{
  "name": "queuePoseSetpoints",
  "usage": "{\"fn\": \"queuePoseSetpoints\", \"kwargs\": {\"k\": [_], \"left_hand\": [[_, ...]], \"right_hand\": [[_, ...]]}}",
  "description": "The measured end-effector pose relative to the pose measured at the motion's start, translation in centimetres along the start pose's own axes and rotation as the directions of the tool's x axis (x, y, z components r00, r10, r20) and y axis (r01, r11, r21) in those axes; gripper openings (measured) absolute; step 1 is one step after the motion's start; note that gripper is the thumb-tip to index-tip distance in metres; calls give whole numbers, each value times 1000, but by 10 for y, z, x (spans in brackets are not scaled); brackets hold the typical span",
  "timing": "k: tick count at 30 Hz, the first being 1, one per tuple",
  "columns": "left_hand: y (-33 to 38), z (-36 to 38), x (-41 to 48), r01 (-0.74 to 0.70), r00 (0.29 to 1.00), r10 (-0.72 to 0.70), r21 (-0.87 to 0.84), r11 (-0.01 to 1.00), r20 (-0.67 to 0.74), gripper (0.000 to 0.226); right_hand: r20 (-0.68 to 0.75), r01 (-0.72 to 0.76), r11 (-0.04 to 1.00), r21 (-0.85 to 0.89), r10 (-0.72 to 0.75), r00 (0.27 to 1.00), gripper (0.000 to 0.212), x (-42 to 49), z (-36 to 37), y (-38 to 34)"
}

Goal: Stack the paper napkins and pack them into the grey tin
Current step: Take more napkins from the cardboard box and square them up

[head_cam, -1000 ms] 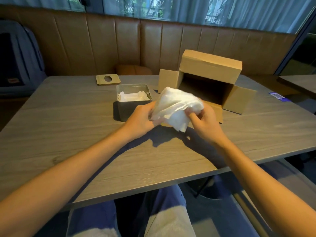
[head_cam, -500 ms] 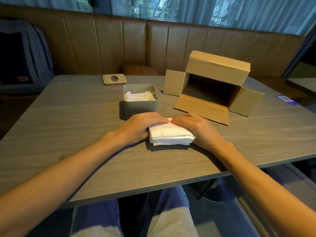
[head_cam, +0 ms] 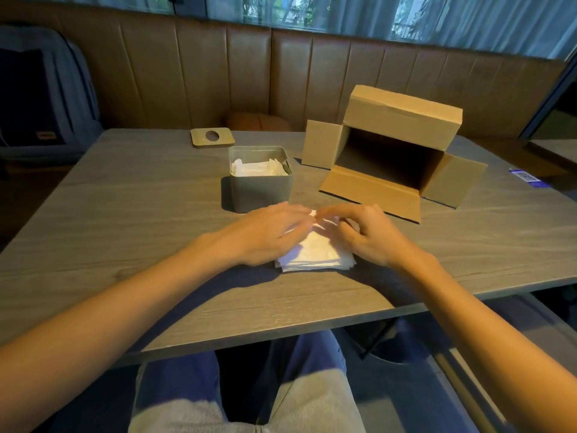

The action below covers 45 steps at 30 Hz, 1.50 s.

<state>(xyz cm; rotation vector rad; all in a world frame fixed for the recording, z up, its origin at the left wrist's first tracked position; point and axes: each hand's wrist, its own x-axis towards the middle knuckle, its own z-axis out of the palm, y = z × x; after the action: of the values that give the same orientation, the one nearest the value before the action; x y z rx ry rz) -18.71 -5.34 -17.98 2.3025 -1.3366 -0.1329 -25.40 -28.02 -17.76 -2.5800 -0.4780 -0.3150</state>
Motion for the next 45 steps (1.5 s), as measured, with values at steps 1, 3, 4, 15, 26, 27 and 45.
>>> {"fn": "queuePoseSetpoints", "kwargs": {"k": [1, 3, 4, 15, 26, 27, 45], "left_hand": [[4, 8, 2, 5, 1000, -5, 1, 1000, -17, 38], [6, 24, 2, 47, 999, -49, 105, 993, 14, 41], [5, 32, 1, 77, 995, -87, 172, 982, 49, 48], [-5, 17, -28, 208, 938, -272, 280, 937, 214, 76], [-6, 10, 1, 465, 885, -466, 36, 885, 20, 83], [-6, 10, 2, 469, 883, -469, 20, 883, 24, 87], [-12, -10, 2, 77, 924, -381, -966, 245, -23, 48]], "right_hand": [[-3, 25, 1000, 13, -25, 1000, 33, 2, 7, -6], [92, 23, 1000, -19, -21, 996, 39, 3, 23, -13], [157, 5, 997, -72, 6, 988, 48, 0, 30, -12], [347, -131, 931, -341, 254, 903, 64, -16, 20, 3], [360, -451, 869, -204, 494, 791, 78, 54, -3, -5], [386, -471, 855, -217, 519, 763, 79, 58, -6, -7], [102, -265, 785, 560, 252, 962, 64, 52, -26, -16]]}}
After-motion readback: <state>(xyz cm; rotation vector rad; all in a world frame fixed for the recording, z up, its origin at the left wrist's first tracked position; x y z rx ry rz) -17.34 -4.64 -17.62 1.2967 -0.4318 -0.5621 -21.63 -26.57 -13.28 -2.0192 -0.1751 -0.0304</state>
